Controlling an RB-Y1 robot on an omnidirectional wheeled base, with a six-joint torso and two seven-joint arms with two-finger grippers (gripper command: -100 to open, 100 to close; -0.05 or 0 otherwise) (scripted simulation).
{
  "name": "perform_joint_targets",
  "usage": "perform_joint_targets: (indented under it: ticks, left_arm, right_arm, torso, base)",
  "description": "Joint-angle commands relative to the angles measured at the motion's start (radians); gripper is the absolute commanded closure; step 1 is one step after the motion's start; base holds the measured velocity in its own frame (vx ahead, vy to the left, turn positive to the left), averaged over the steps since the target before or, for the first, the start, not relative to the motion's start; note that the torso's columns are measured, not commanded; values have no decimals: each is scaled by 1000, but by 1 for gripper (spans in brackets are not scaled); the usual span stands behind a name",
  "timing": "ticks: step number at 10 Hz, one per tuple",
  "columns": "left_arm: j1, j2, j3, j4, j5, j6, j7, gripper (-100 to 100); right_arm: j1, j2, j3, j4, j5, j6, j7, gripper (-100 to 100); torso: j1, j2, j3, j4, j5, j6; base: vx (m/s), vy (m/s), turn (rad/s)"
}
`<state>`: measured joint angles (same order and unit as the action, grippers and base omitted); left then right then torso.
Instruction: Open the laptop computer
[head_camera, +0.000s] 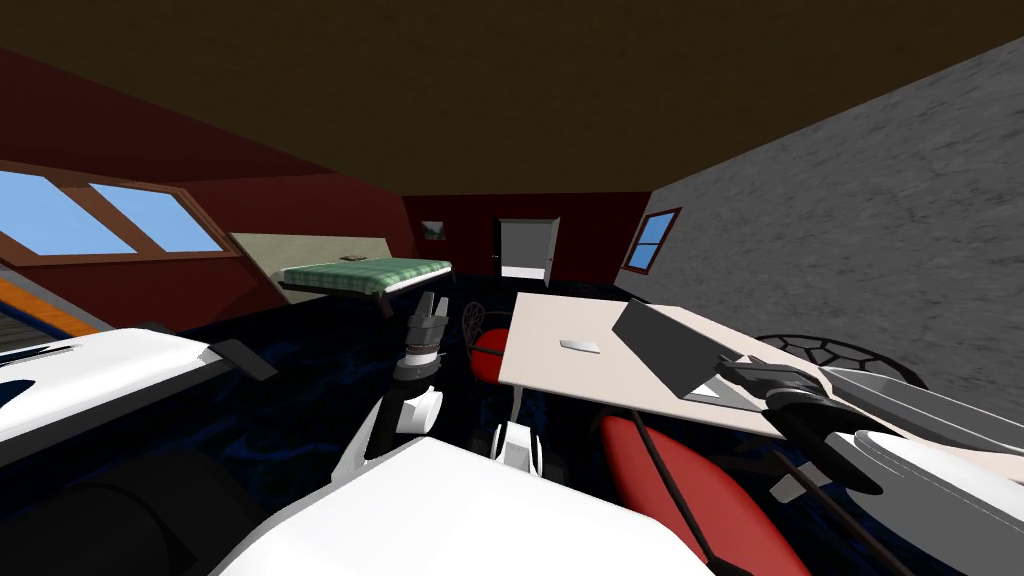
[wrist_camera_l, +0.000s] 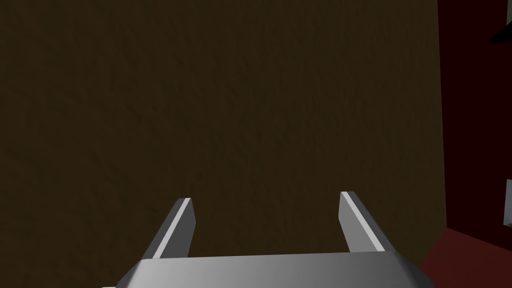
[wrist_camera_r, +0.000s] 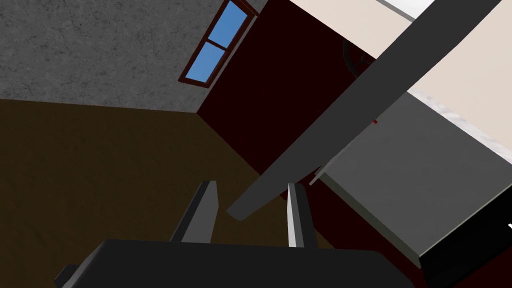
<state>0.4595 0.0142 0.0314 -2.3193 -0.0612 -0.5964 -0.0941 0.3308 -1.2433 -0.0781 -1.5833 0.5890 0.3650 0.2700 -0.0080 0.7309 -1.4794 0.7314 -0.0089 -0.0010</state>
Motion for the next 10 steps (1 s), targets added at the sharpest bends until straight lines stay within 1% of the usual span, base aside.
perform_joint_targets:
  ticks: [1,2,3,4,5,7,8,9,10]
  left_arm:
    - [0,0,0,0,0,0,0,0]
    - [0,0,0,0,0,0,0,0]
    - [0,0,0,0,0,0,0,0]
    - [0,0,0,0,0,0,0,0]
    - [0,0,0,0,0,0,0,0]
    - [0,0,0,0,0,0,0,0]
    - [0,0,0,0,0,0,0,0]
    - [0,0,0,0,0,0,0,0]
    - [0,0,0,0,0,0,0,0]
  right_arm:
    - [8,-21,9,19,-59,-27,-16,100]
    - [10,-43,9,36,-96,-49,-31,100]
    - [10,-43,9,36,-106,-49,-31,100]
    - [13,-66,9,53,-145,-72,-45,100]
    - [13,-66,9,53,-152,-72,-45,100]
    - [17,-111,9,87,-224,-117,-75,100]
    - [17,-111,9,87,-246,-117,-75,100]
    - [15,-112,4,83,-231,-111,-73,100]
    - [21,-125,11,87,-264,-124,-96,100]
  torso:
    - [-1,0,0,0,0,0]
    - [-1,0,0,0,0,1]
    - [-2,0,0,1,0,1]
    - [-1,0,0,1,0,0]
    - [-1,0,0,1,1,0]
    - [1,1,0,1,2,0]
    - [1,1,0,2,3,0]
    - [2,2,1,2,3,-1]
    - [5,2,1,3,4,-1]
  base:
    - [-1,-17,10]
    - [-2,-20,7]
    - [-4,-20,3]
    - [0,-24,13]
    - [-2,-25,3]
    - [-6,-29,13]
    - [-4,-28,6]
    - [-2,-15,-11]
    - [-9,-45,11]
